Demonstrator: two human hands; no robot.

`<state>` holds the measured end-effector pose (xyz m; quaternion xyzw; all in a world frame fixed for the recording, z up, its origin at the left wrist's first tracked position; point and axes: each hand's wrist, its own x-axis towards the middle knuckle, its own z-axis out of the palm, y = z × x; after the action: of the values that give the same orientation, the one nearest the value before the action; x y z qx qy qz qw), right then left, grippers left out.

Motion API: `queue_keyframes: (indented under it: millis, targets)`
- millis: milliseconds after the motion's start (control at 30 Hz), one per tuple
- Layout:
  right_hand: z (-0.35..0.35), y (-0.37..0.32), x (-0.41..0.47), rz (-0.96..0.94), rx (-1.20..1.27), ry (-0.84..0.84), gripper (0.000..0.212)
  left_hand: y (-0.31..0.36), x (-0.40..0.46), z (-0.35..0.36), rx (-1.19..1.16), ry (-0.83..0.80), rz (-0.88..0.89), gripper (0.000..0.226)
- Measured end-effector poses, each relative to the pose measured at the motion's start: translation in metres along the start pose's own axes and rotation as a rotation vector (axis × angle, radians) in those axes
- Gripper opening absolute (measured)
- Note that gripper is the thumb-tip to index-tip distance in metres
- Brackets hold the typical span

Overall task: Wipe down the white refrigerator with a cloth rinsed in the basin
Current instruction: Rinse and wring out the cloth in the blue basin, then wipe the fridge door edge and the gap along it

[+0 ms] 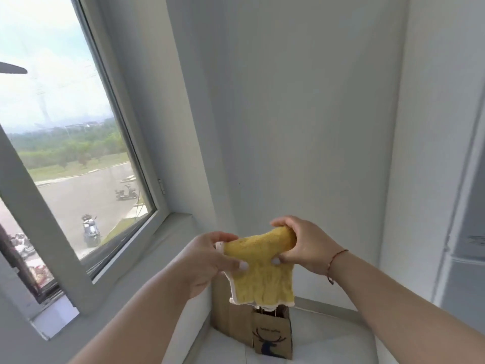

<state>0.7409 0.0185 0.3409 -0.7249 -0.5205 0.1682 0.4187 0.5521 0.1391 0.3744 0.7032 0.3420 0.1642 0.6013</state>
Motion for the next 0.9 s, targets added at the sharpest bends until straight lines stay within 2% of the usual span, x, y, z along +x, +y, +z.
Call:
queue_keyframes:
  millis: [67,100,133,167,200,233,300,333,400,433,500,533,600,633,667,700,733,767,800,833,900]
  targets:
    - [-0.004,-0.001,-0.001,-0.049,-0.221,0.152,0.024,0.005,0.018,0.003,0.354,0.06,0.135,0.034]
    - [-0.008,0.002,0.002,-0.042,-0.285,0.218,0.014,0.009,0.03,0.006,0.494,0.084,0.215,0.022]
    - [-0.014,0.005,0.005,-0.035,-0.289,0.25,0.016,0.013,0.039,0.006,0.563,0.116,0.289,0.014]
    - [-0.024,0.008,0.009,-0.025,-0.19,0.253,0.023,0.017,0.05,0.005,0.542,0.098,0.345,0.006]
    - [-0.034,0.01,0.012,-0.022,0.027,0.233,0.032,0.02,0.059,0.003,0.42,0.016,0.365,0.004]
    - [-0.042,0.015,0.015,-0.034,0.344,0.213,0.043,0.026,0.069,0.002,0.247,-0.109,0.357,0.012]
    - [-0.04,0.023,0.018,-0.086,0.993,0.089,0.065,0.035,0.084,0.001,-0.069,-0.316,0.293,0.023]
    - [-0.031,0.029,0.021,-0.116,1.206,0.004,0.078,0.04,0.093,0.0,-0.142,-0.368,0.269,0.025]
    - [0.001,0.023,0.027,-0.174,1.371,-0.136,0.089,0.05,0.111,0.001,-0.173,-0.399,0.243,0.026]
    - [0.017,0.019,0.034,-0.221,1.389,-0.125,0.086,0.054,0.122,0.001,-0.138,-0.397,0.247,0.024]
    - [0.036,0.009,0.041,-0.203,1.312,0.091,0.073,0.06,0.143,0.003,0.023,-0.362,0.287,0.02]
    - [0.042,0.005,0.05,-0.161,1.367,0.136,0.068,0.064,0.154,0.005,0.13,-0.317,0.329,0.017]
    - [0.037,0.004,0.053,-0.01,1.445,0.3,0.064,0.073,0.175,0.011,0.322,-0.136,0.487,0.014]
    - [0.032,0.011,0.054,0.027,1.461,0.399,0.061,0.078,0.182,0.017,0.301,-0.056,0.573,0.014]
    - [0.028,0.015,0.054,0.065,1.498,0.495,0.057,0.083,0.188,0.023,0.157,-0.068,0.626,0.012]
    - [0.022,0.013,0.052,0.069,1.509,0.578,0.056,0.091,0.188,0.034,-0.105,-0.214,0.613,0.01]
    - [0.019,0.009,0.053,0.072,1.508,0.62,0.057,0.097,0.183,0.044,-0.411,-0.452,0.523,0.012]
    - [0.014,0.007,0.055,0.04,1.513,0.622,0.057,0.099,0.177,0.056,-0.66,-0.717,0.39,0.017]
    - [0.011,0.009,0.058,0.027,1.504,0.675,0.057,0.099,0.172,0.07,-0.808,-0.918,0.239,0.026]
    - [0.005,0.009,0.059,0.012,1.529,0.762,0.055,0.097,0.168,0.085,-0.856,-1.041,0.105,0.033]
    - [-0.009,0.006,0.052,-0.065,1.599,0.8,0.054,0.095,0.167,0.108,-0.828,-1.121,-0.015,0.04]
